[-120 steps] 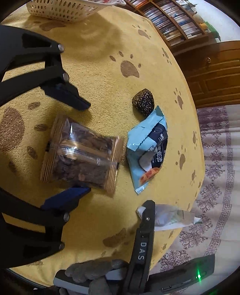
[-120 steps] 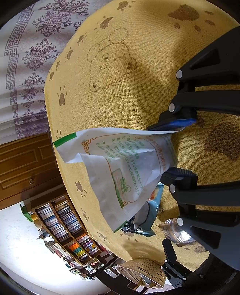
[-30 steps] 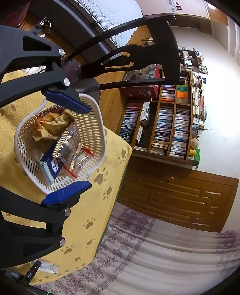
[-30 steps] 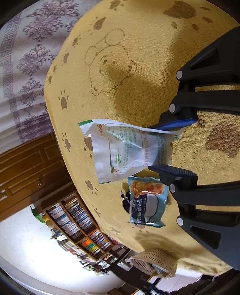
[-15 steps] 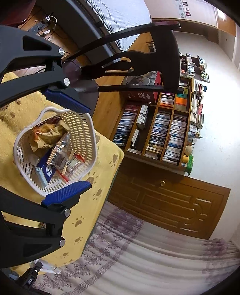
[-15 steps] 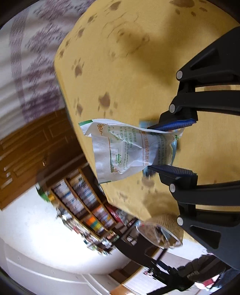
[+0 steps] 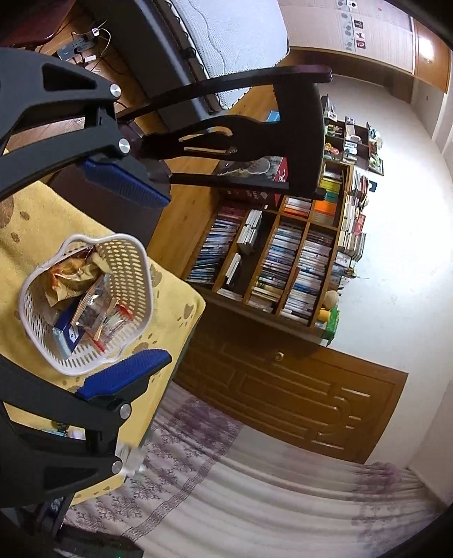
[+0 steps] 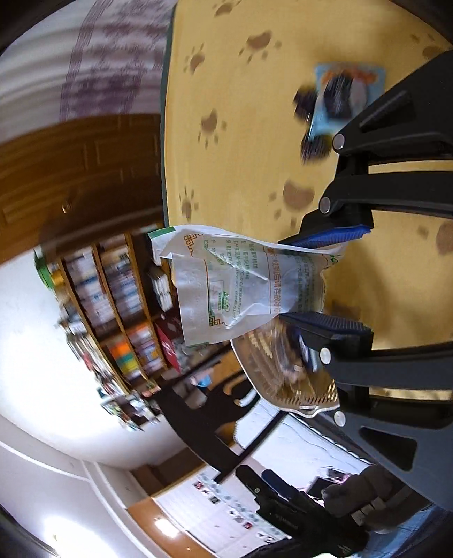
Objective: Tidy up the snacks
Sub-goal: 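Carry the white-and-green bag into the basket and open the right tool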
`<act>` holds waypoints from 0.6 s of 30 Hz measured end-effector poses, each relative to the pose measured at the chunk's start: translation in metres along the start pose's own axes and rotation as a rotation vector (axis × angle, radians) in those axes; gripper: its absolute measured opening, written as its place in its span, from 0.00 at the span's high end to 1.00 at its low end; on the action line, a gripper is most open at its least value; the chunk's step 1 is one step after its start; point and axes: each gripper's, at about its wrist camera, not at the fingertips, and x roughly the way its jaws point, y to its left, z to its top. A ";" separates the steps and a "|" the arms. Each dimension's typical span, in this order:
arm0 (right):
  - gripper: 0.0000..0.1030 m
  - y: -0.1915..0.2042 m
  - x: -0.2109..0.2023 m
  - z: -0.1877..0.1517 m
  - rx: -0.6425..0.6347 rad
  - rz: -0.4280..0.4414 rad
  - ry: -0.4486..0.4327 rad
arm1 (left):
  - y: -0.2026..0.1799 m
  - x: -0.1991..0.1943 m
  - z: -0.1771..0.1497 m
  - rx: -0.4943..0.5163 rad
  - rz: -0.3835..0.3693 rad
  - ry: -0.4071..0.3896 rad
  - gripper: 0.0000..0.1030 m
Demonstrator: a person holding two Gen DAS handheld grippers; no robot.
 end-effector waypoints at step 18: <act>0.64 0.094 0.097 0.025 -0.029 0.128 0.129 | 0.005 0.005 0.006 -0.036 -0.017 0.012 0.18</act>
